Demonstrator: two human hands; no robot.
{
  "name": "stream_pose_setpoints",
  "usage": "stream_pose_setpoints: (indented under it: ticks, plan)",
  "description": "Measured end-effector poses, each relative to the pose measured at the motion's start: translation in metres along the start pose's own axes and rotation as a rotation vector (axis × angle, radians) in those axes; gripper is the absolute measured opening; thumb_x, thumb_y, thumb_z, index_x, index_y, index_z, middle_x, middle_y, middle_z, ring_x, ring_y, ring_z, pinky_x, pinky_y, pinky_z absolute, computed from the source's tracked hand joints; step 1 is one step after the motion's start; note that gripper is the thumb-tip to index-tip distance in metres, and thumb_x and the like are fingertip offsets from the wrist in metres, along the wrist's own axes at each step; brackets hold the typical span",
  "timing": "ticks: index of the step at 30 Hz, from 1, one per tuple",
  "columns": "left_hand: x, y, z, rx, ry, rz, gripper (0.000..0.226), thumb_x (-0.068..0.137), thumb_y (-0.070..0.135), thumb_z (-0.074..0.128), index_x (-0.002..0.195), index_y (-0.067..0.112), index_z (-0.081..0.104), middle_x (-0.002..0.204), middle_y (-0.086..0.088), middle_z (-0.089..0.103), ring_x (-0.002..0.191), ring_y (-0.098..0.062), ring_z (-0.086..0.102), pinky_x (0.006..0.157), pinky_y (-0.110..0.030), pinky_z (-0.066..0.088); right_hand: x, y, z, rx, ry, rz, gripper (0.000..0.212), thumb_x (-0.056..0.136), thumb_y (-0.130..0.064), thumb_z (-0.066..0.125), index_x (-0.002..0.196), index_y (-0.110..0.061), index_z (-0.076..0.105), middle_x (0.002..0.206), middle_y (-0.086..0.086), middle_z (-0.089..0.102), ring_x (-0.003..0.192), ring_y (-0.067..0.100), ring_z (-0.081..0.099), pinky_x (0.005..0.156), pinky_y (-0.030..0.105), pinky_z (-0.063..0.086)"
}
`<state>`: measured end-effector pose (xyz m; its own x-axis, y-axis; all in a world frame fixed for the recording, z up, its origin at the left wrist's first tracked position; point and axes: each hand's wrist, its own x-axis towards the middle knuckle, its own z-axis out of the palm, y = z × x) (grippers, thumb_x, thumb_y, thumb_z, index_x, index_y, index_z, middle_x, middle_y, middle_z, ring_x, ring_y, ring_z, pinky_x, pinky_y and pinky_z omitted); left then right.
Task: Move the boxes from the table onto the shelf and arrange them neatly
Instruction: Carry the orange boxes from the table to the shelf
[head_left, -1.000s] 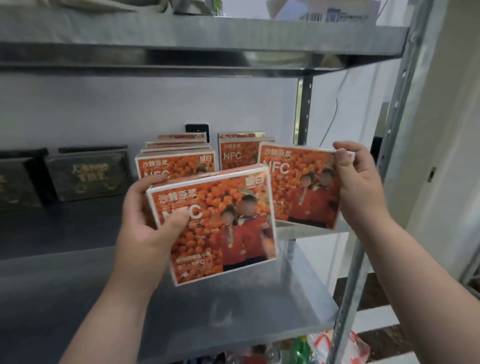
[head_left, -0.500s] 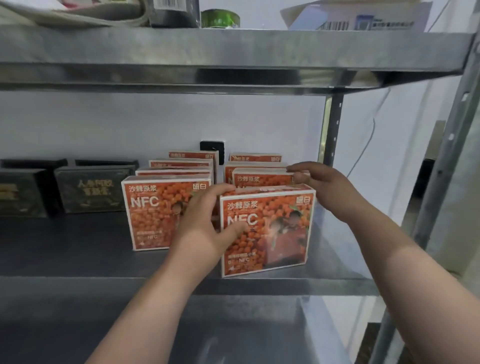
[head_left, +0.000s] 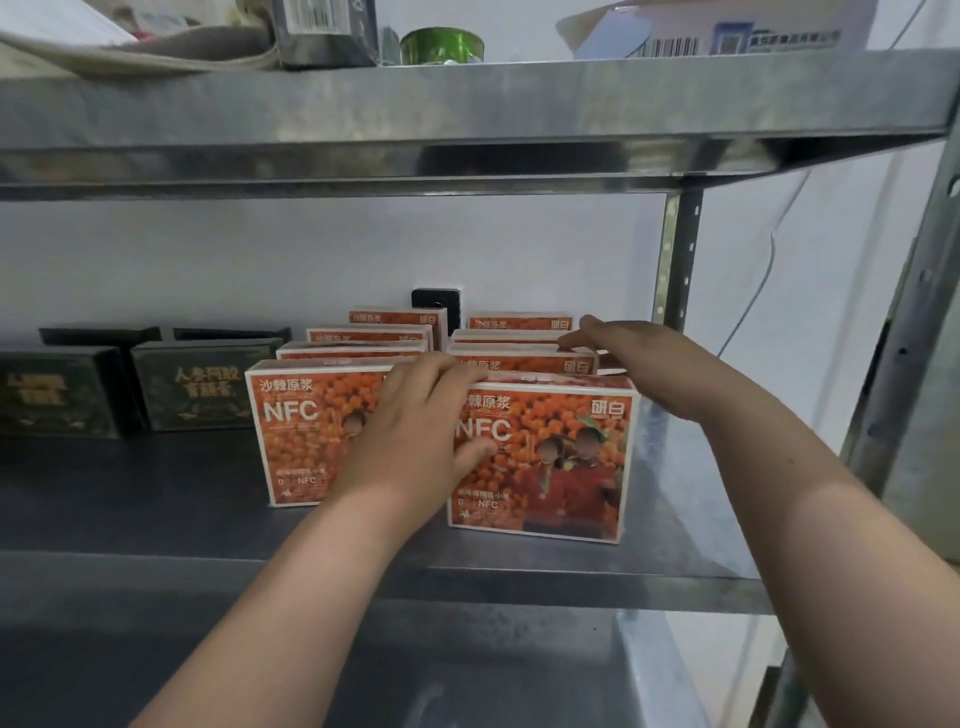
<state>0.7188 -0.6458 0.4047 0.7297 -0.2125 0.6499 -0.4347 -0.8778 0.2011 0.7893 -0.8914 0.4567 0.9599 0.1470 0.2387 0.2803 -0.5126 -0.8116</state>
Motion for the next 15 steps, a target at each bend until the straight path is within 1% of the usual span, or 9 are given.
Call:
stream_pose_setpoints:
  ticks: [1, 2, 4, 5, 6, 8, 10, 13, 15]
  plan:
    - [0.0, -0.001, 0.001, 0.023, 0.005, 0.013, 0.062, 0.087, 0.042, 0.07, 0.142, 0.03, 0.042, 0.142, 0.011, 0.034, 0.134, -0.007, 0.02, 0.103, -0.021, 0.019, -0.005, -0.002, -0.002, 0.026, -0.006, 0.004, 0.043, 0.098, -0.061, 0.042, 0.115, -0.036, 0.072, 0.117, -0.014, 0.067, 0.107, 0.005, 0.061, 0.074, 0.02, 0.042]
    - [0.001, -0.001, 0.002, 0.044, 0.01, 0.022, 0.062, 0.088, 0.043, 0.068, 0.142, 0.029, 0.042, 0.143, 0.01, 0.035, 0.134, -0.009, 0.021, 0.104, -0.022, 0.02, -0.01, -0.003, -0.004, 0.027, 0.006, -0.018, 0.042, 0.097, -0.062, 0.043, 0.116, -0.037, 0.071, 0.114, -0.019, 0.066, 0.107, 0.001, 0.061, 0.074, 0.018, 0.041]
    - [0.001, -0.001, 0.003, 0.08, 0.014, 0.038, 0.063, 0.089, 0.046, 0.066, 0.143, 0.028, 0.04, 0.144, 0.007, 0.035, 0.135, -0.013, 0.023, 0.108, -0.027, 0.025, -0.022, -0.003, -0.002, -0.044, 0.068, -0.145, 0.035, 0.095, -0.062, 0.048, 0.115, -0.043, 0.07, 0.11, -0.028, 0.064, 0.104, -0.006, 0.059, 0.08, 0.017, 0.042]
    - [0.001, -0.001, 0.003, 0.09, 0.009, 0.042, 0.064, 0.089, 0.048, 0.065, 0.144, 0.029, 0.039, 0.145, 0.007, 0.034, 0.136, -0.014, 0.023, 0.111, -0.032, 0.027, -0.028, -0.003, 0.001, -0.11, 0.089, -0.218, 0.032, 0.094, -0.061, 0.053, 0.115, -0.044, 0.069, 0.112, -0.029, 0.063, 0.105, -0.007, 0.058, 0.085, 0.018, 0.042]
    - [0.0, -0.002, 0.001, 0.089, -0.001, 0.037, 0.066, 0.088, 0.052, 0.063, 0.145, 0.031, 0.037, 0.146, 0.007, 0.032, 0.137, -0.015, 0.022, 0.113, -0.036, 0.03, -0.034, -0.003, 0.005, -0.214, 0.098, -0.292, 0.033, 0.092, -0.061, 0.056, 0.118, -0.044, 0.068, 0.118, -0.027, 0.062, 0.109, -0.006, 0.056, 0.091, 0.02, 0.042]
    - [-0.002, -0.007, -0.006, 0.083, -0.019, -0.009, 0.074, 0.085, 0.063, 0.058, 0.148, 0.036, 0.03, 0.15, 0.006, 0.026, 0.141, -0.017, 0.02, 0.114, -0.042, 0.029, -0.042, -0.002, 0.014, -0.478, 0.078, -0.406, 0.044, 0.089, -0.06, 0.06, 0.128, -0.04, 0.063, 0.13, -0.019, 0.059, 0.119, 0.001, 0.052, 0.101, 0.026, 0.041]
    - [-0.004, -0.021, -0.015, 0.142, -0.017, -0.051, 0.078, 0.084, 0.072, 0.047, 0.151, 0.036, 0.026, 0.154, 0.004, 0.024, 0.144, -0.021, 0.02, 0.115, -0.045, 0.027, -0.045, 0.003, 0.021, -0.657, 0.082, -0.447, 0.054, 0.089, -0.059, 0.06, 0.138, -0.035, 0.056, 0.137, -0.014, 0.056, 0.125, 0.006, 0.048, 0.104, 0.026, 0.039]
    - [-0.006, -0.044, -0.023, 0.323, -0.014, -0.066, 0.08, 0.085, 0.075, 0.031, 0.15, 0.027, 0.032, 0.153, -0.007, 0.035, 0.142, -0.03, 0.029, 0.117, -0.052, 0.025, -0.05, 0.01, 0.028, -0.737, 0.163, -0.449, 0.058, 0.09, -0.061, 0.055, 0.142, -0.035, 0.051, 0.14, -0.01, 0.056, 0.129, 0.012, 0.047, 0.105, 0.033, 0.045]
    - [-0.007, -0.054, -0.024, 0.411, -0.049, -0.052, 0.078, 0.086, 0.071, 0.036, 0.148, 0.024, 0.036, 0.148, -0.01, 0.042, 0.137, -0.032, 0.036, 0.116, -0.053, 0.026, -0.053, 0.012, 0.031, -0.765, 0.196, -0.465, 0.057, 0.091, -0.06, 0.053, 0.142, -0.034, 0.051, 0.14, -0.009, 0.057, 0.128, 0.015, 0.049, 0.102, 0.038, 0.049]
